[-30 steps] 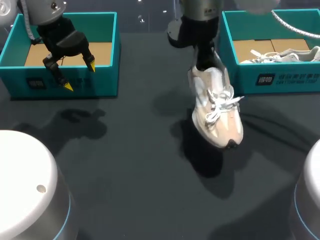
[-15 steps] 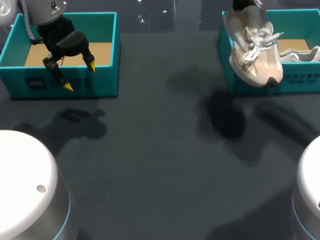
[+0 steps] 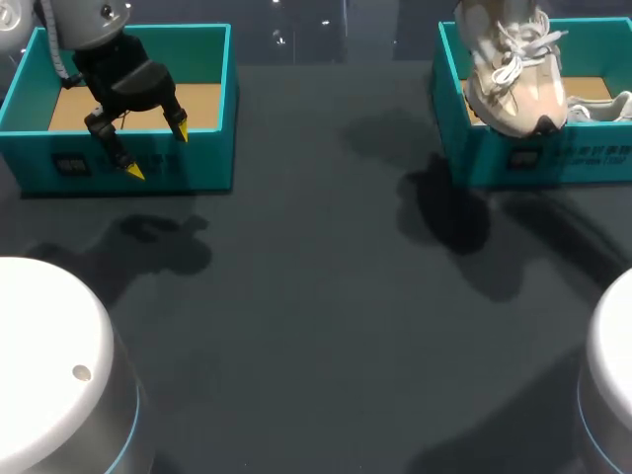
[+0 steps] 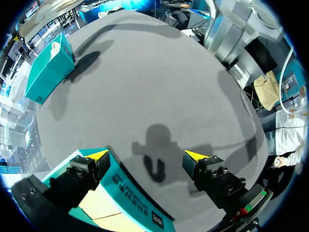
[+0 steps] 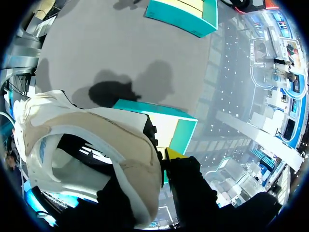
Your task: Take the shoe out of the shoebox, open the shoe tongue, remove and reinsert the insole, then place the shoe into the shoebox
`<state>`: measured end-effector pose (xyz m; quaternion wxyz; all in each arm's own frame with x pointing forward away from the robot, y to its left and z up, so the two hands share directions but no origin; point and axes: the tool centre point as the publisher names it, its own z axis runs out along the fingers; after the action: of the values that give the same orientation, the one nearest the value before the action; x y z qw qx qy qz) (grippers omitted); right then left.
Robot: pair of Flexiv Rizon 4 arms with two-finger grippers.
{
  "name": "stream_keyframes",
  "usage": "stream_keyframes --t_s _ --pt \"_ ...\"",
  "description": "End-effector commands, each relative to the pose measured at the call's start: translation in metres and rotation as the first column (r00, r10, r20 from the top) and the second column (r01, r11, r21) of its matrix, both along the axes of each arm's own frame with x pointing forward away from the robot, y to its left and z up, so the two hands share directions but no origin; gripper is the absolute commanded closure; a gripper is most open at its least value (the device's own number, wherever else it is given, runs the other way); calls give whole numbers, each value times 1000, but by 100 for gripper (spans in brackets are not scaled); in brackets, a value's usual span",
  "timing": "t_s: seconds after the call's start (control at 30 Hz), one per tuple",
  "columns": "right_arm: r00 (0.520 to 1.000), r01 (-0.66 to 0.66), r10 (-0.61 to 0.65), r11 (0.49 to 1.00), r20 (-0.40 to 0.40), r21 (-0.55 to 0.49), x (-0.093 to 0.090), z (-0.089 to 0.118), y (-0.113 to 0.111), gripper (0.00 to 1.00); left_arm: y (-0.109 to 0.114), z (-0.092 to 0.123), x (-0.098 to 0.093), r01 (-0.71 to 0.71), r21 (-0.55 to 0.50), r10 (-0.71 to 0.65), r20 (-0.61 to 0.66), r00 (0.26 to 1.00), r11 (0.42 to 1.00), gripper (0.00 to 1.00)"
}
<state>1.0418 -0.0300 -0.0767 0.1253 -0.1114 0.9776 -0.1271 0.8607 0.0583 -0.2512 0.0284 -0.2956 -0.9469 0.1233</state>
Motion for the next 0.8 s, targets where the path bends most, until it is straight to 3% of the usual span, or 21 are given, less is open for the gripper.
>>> stream_keyframes --t_s 0.03,0.23,0.43,0.6,0.8 --pt "1000 15 -15 1000 6 -12 11 1 -9 100 1 0 -1 0 1 0 1 1000 1000 0" --pt "999 51 -51 997 4 -50 68 2 -63 100 1 0 -1 0 1 0 1 1000 1000 0" --pt "999 23 -25 998 -29 -59 116 -9 -116 100 1 0 -1 0 1 0 1 1000 1000 0" --pt "999 16 -18 998 -37 -54 136 -22 -162 100 1 0 -1 0 1 0 1 1000 1000 0" --pt "999 20 -22 998 -48 -54 143 -36 -196 100 1 0 -1 0 1 0 1 1000 1000 0"
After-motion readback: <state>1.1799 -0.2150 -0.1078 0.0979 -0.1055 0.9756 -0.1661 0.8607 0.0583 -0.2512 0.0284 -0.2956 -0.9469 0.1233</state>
